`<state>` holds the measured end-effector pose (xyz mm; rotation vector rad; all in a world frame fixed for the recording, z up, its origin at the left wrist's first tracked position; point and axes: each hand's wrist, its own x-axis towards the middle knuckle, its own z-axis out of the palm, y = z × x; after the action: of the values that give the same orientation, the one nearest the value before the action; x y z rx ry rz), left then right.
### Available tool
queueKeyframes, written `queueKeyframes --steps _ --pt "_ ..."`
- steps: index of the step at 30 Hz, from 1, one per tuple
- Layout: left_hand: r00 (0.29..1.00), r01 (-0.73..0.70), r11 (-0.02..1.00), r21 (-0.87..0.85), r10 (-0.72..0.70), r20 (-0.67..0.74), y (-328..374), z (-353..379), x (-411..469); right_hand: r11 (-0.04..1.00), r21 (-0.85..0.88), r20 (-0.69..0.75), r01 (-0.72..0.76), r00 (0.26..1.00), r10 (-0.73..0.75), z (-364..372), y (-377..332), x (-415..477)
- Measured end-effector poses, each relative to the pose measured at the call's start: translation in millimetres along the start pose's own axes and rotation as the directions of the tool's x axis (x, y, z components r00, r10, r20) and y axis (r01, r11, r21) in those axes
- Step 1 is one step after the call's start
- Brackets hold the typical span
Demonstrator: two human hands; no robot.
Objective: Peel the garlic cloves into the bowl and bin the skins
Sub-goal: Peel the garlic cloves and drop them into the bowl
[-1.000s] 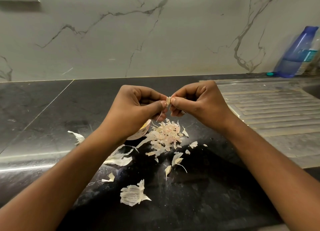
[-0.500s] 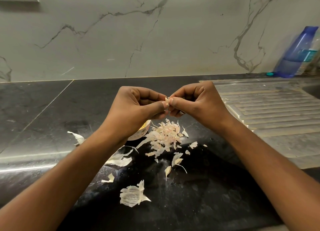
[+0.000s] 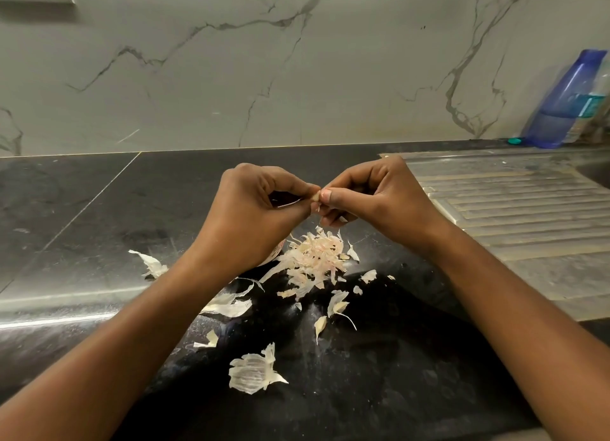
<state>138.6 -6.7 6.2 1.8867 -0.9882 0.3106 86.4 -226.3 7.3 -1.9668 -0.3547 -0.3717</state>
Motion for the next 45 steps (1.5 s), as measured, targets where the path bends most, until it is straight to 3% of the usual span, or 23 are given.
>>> queueKeyframes --steps 6,19,26,30,38,45 --pt "0.996 -0.088 0.99 0.113 0.087 0.019 -1 0 0 1.0 0.01 0.022 -0.027 0.999 0.027 -1 1 0" --pt "0.995 -0.089 0.995 -0.042 0.091 0.049 -1 -3 2 0.998 0.069 -0.061 0.006 0.998 -0.001 4 2 0" --pt "0.998 0.001 0.982 -0.188 0.011 0.064 -2 -2 3 0.996 0.087 -0.072 0.03 0.997 -0.024 1 1 0" --pt "0.992 0.039 0.984 -0.171 -0.018 0.124 -2 -1 2 0.995 0.088 -0.061 0.044 0.997 -0.039 1 -1 0" --pt "0.995 0.075 0.975 -0.208 -0.059 0.078 -1 0 2 0.997 0.06 -0.086 0.045 0.995 -0.04 -1 -1 0" --pt "0.983 0.185 0.902 -0.391 -0.168 0.077 0 -3 3 0.998 0.07 -0.137 0.006 0.991 0.004 -8 -1 2"
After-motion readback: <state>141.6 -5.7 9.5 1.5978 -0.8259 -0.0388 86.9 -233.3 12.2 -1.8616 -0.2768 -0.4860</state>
